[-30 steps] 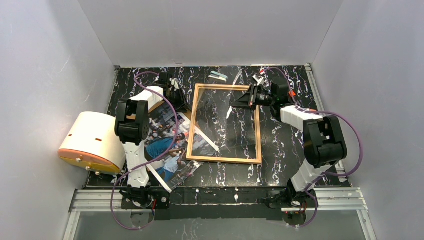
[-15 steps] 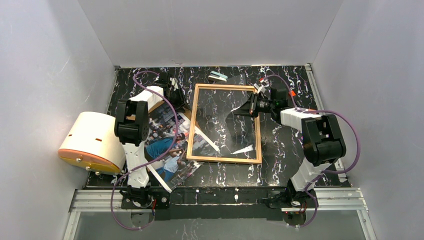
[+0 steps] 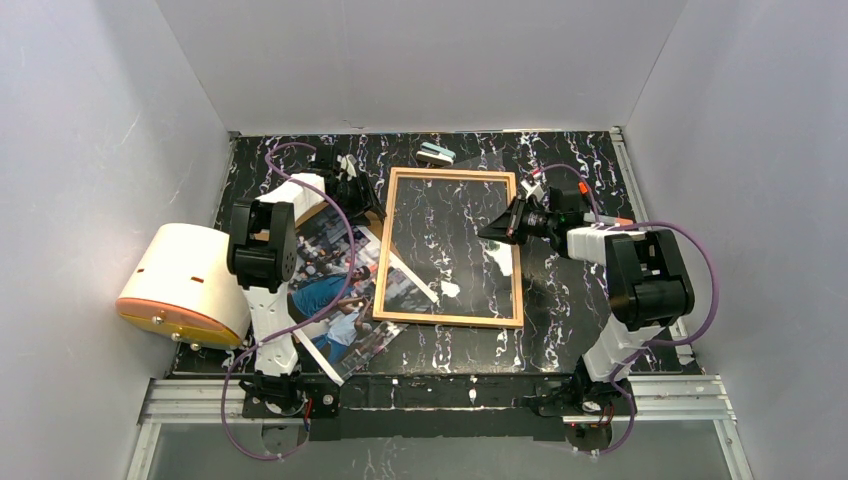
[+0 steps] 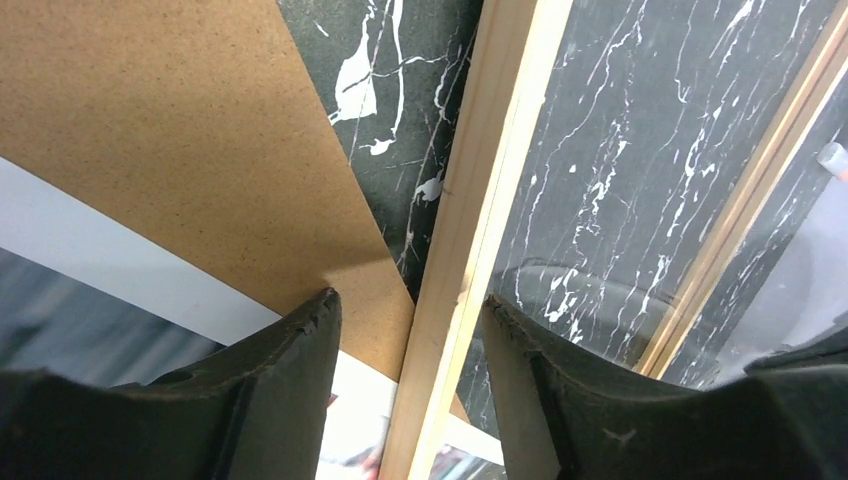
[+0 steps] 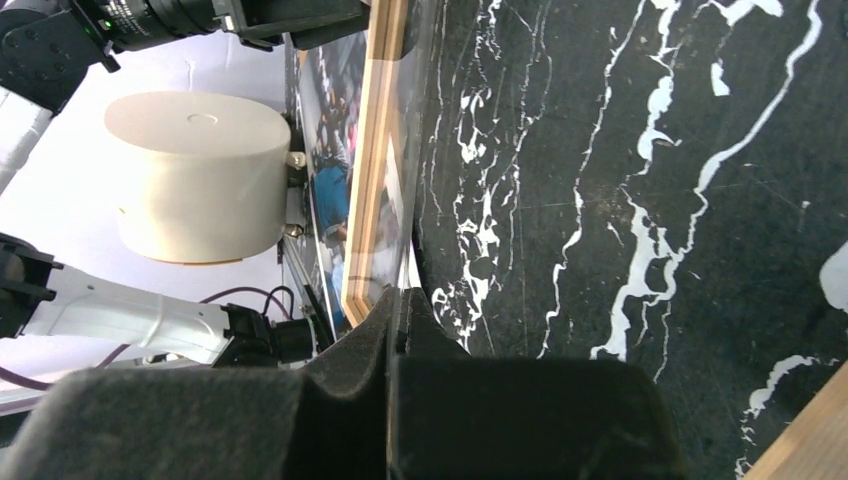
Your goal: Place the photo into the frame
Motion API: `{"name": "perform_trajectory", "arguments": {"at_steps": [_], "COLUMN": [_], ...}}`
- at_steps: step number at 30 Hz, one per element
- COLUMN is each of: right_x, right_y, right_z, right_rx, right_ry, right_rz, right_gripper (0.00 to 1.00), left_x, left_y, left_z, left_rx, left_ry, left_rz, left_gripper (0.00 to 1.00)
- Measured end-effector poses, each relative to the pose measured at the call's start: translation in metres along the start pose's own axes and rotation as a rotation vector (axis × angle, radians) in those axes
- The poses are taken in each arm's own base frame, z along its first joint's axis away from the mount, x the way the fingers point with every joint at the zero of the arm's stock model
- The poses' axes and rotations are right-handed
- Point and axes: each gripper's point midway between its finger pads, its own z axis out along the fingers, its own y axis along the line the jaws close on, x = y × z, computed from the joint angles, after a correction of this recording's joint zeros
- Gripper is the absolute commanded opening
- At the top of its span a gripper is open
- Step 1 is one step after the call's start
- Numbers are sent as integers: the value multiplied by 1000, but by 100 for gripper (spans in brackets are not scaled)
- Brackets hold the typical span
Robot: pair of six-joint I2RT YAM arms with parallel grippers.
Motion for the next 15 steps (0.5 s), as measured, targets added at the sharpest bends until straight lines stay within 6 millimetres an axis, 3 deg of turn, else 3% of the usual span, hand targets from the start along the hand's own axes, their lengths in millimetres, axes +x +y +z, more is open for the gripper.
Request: {"name": "perform_trajectory", "arguments": {"at_steps": [10,15], "right_x": [12,10], "right_y": [-22,-26], "right_z": [0,-3], "right_rx": [19,26], "right_ry": [-18,-38], "right_rz": [71,91], "right_gripper": [1,1], "left_x": [0,3], "left_y": [-6,-8], "left_z": [-1,0], "left_rx": [50,63], "left_ry": [9,20], "left_rz": [4,1], "left_gripper": [59,50]}}
